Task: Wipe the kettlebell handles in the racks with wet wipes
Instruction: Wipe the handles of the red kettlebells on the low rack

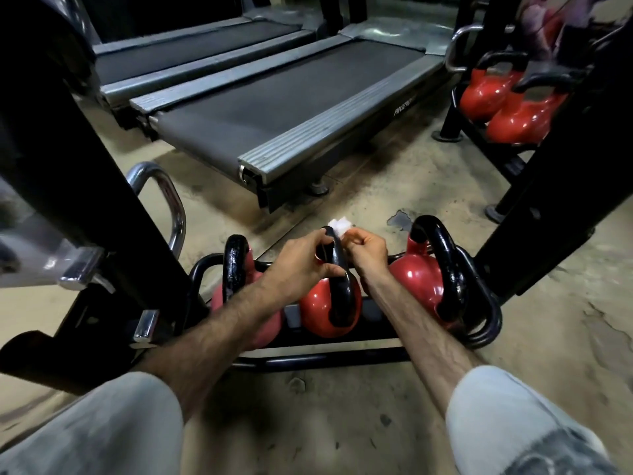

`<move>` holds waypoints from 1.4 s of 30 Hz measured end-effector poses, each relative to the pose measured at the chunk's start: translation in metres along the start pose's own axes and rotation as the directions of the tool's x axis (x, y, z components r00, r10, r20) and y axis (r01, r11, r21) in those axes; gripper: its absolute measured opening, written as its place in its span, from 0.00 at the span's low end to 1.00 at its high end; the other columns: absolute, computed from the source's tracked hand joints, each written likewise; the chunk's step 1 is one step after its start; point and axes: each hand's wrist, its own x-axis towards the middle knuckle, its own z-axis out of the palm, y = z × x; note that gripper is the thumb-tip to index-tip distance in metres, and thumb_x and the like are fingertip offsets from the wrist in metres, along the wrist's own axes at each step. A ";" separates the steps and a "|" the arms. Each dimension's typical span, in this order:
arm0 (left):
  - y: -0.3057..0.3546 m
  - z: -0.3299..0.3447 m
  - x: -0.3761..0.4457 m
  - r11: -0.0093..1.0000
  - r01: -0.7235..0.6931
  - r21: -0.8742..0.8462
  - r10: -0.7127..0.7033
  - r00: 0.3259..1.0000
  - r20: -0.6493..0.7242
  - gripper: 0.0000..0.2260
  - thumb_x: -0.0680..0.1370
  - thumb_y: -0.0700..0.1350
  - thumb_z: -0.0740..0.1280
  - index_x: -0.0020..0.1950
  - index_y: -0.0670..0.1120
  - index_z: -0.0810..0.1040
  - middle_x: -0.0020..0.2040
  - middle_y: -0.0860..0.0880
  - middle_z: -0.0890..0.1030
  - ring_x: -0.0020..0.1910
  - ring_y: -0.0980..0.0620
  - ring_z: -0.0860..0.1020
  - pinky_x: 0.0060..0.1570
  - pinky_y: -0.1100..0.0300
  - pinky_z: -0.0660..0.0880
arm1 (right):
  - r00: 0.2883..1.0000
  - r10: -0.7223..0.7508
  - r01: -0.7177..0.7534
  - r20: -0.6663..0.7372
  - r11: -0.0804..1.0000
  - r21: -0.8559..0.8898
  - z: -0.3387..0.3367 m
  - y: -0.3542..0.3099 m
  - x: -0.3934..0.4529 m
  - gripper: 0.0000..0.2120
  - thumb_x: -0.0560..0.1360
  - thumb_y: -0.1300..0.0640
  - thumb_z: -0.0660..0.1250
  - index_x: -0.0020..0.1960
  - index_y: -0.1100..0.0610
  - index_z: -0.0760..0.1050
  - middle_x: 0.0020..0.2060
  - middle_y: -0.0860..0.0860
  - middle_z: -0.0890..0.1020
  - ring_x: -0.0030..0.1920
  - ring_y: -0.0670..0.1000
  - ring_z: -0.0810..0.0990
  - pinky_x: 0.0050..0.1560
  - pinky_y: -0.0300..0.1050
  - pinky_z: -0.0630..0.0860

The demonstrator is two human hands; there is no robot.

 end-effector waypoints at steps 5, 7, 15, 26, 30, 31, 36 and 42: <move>-0.005 0.001 0.002 1.000 0.004 0.005 -0.004 1.000 -0.004 0.30 0.68 0.47 0.77 0.67 0.43 0.73 0.72 0.48 0.70 0.67 0.51 0.73 0.66 0.55 0.70 | 0.995 -0.069 0.067 0.067 0.998 0.020 -0.005 0.003 -0.024 0.06 0.70 0.64 0.76 0.45 0.57 0.83 0.37 0.48 0.85 0.34 0.41 0.82 0.37 0.36 0.78; -0.005 0.001 0.003 1.000 0.005 0.006 -0.005 1.000 -0.007 0.29 0.68 0.47 0.77 0.66 0.43 0.73 0.69 0.48 0.73 0.65 0.50 0.74 0.64 0.55 0.72 | 0.995 -0.101 0.101 0.008 0.995 -0.010 -0.004 0.000 -0.023 0.03 0.70 0.60 0.76 0.44 0.55 0.84 0.35 0.47 0.85 0.34 0.39 0.82 0.36 0.35 0.77; -0.013 0.000 0.005 0.994 0.025 -0.104 -0.026 1.000 -0.006 0.27 0.65 0.48 0.79 0.61 0.43 0.77 0.60 0.47 0.79 0.61 0.50 0.77 0.61 0.52 0.75 | 0.993 -0.104 0.111 0.059 0.987 -0.121 -0.006 0.001 -0.012 0.11 0.74 0.63 0.70 0.41 0.47 0.84 0.38 0.47 0.86 0.41 0.48 0.84 0.50 0.56 0.82; -0.025 0.005 0.057 0.819 0.149 -0.555 -0.241 0.966 -0.096 0.12 0.72 0.45 0.71 0.55 0.48 0.80 0.48 0.49 0.83 0.49 0.51 0.81 0.54 0.52 0.78 | 0.911 -0.330 0.396 0.247 0.868 -0.299 0.000 -0.073 -0.014 0.09 0.71 0.59 0.73 0.50 0.50 0.85 0.44 0.45 0.85 0.46 0.41 0.82 0.48 0.31 0.76; -0.035 0.000 0.056 0.793 0.117 -0.598 -0.326 0.911 -0.254 0.10 0.72 0.31 0.65 0.46 0.44 0.82 0.44 0.44 0.84 0.45 0.46 0.82 0.46 0.55 0.80 | 0.940 -0.244 0.293 0.238 0.935 -0.200 -0.004 -0.072 -0.016 0.15 0.73 0.63 0.69 0.58 0.50 0.81 0.49 0.45 0.86 0.52 0.41 0.83 0.63 0.44 0.76; -0.039 0.001 0.055 0.860 0.127 -0.494 -0.326 0.882 -0.341 0.09 0.72 0.32 0.66 0.46 0.43 0.82 0.43 0.45 0.84 0.44 0.48 0.82 0.44 0.56 0.80 | 0.939 -0.224 0.286 0.261 0.931 -0.227 -0.007 -0.069 -0.017 0.16 0.73 0.61 0.70 0.59 0.50 0.80 0.51 0.45 0.85 0.54 0.41 0.82 0.64 0.46 0.76; -0.045 0.026 0.052 0.978 0.197 -0.072 -0.210 0.931 -0.298 0.07 0.73 0.37 0.67 0.48 0.42 0.83 0.45 0.44 0.85 0.45 0.48 0.82 0.43 0.60 0.74 | 0.952 -0.171 0.250 0.253 0.913 -0.323 -0.019 -0.059 -0.025 0.12 0.70 0.51 0.76 0.52 0.49 0.83 0.47 0.42 0.85 0.51 0.41 0.82 0.46 0.32 0.78; -0.047 0.041 0.040 0.852 0.236 -0.468 -0.333 0.933 -0.137 0.11 0.74 0.45 0.62 0.50 0.52 0.83 0.47 0.51 0.85 0.52 0.51 0.81 0.56 0.51 0.78 | 0.978 -0.097 0.137 0.184 0.967 -0.216 -0.016 -0.061 -0.032 0.13 0.69 0.54 0.78 0.53 0.53 0.84 0.46 0.47 0.85 0.46 0.43 0.84 0.32 0.30 0.75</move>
